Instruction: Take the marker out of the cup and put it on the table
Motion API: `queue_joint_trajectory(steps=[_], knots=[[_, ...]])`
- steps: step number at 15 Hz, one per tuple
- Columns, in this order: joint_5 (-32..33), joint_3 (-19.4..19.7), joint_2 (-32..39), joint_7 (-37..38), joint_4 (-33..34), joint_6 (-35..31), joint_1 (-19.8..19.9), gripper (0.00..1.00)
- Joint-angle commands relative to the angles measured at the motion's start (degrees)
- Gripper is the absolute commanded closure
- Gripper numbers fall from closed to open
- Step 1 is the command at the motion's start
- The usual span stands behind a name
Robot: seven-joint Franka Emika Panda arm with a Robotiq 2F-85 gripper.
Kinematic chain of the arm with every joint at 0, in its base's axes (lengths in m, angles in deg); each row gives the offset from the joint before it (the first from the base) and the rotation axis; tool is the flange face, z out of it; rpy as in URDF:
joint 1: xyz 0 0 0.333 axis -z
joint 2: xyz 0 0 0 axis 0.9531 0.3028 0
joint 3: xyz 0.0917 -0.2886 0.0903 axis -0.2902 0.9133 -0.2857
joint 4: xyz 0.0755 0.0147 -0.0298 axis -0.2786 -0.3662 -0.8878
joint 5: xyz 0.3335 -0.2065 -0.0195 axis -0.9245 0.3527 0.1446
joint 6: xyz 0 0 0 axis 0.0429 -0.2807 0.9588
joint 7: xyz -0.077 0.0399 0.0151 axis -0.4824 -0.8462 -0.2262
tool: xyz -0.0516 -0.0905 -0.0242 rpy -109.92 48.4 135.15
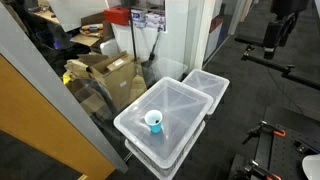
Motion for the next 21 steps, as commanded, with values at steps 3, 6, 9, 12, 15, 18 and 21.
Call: queue_joint_trajectory(steps=[3,6,9,12,15,18,21], knots=[[0.1,0.2,0.0,0.1,0.1,0.1,-0.3,0.0],[0.1,0.2,0.0,0.1,0.1,0.1,-0.3,0.0],[0.6,0.0,0.2,-0.2,0.4,-1.0,-0.4,0.0],[0.7,0.1,1.4,-0.4,1.5,-2.6,-0.5,0.0],[0.9,-0.3,3.5,0.2,3.1,-5.2,-0.6,0.0],[0.9,-1.0,6.2,0.7,4.9,-8.2,-1.0,0.0],[0.7,-1.6,9.3,0.8,6.8,-10.8,-1.6,0.0]])
